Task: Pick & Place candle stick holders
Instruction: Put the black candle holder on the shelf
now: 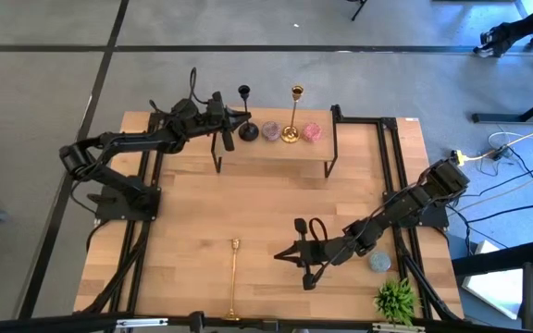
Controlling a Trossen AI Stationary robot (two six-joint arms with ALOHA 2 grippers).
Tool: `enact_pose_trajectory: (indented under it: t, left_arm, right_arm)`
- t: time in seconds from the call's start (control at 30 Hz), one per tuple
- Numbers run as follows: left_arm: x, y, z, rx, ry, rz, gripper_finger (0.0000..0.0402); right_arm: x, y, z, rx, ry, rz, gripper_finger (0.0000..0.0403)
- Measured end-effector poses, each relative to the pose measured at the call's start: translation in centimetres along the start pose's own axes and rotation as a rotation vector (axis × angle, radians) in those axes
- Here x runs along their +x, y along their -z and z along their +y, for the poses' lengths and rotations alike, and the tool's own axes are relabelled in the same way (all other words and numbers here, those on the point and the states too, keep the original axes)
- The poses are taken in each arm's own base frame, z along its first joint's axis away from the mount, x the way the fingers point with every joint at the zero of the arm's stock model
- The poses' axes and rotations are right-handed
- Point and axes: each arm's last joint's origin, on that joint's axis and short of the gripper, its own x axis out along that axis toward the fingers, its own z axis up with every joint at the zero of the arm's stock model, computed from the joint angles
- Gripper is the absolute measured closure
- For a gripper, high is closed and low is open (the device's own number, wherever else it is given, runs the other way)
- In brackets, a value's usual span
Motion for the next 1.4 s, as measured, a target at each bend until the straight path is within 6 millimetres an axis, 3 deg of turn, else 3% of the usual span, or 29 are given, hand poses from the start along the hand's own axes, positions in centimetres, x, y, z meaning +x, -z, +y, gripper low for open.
enact_pose_trajectory:
  t: [0.83, 1.1, 1.4]
  left_arm:
    - [0.58, 1.04, 0.23, -0.031, -0.002, 0.010, 0.0390]
    - [0.58, 1.05, 0.22, -0.030, -0.003, 0.011, 0.0352]
    - [0.60, 1.04, 0.15, -0.029, 0.006, 0.011, 0.0342]
  right_arm:
    - [0.00, 0.01, 0.05, 0.000, -0.018, 0.002, 0.0398]
    - [0.00, 0.00, 0.05, 0.000, -0.018, 0.002, 0.0398]
    - [0.00, 0.01, 0.05, 0.000, -0.018, 0.002, 0.0398]
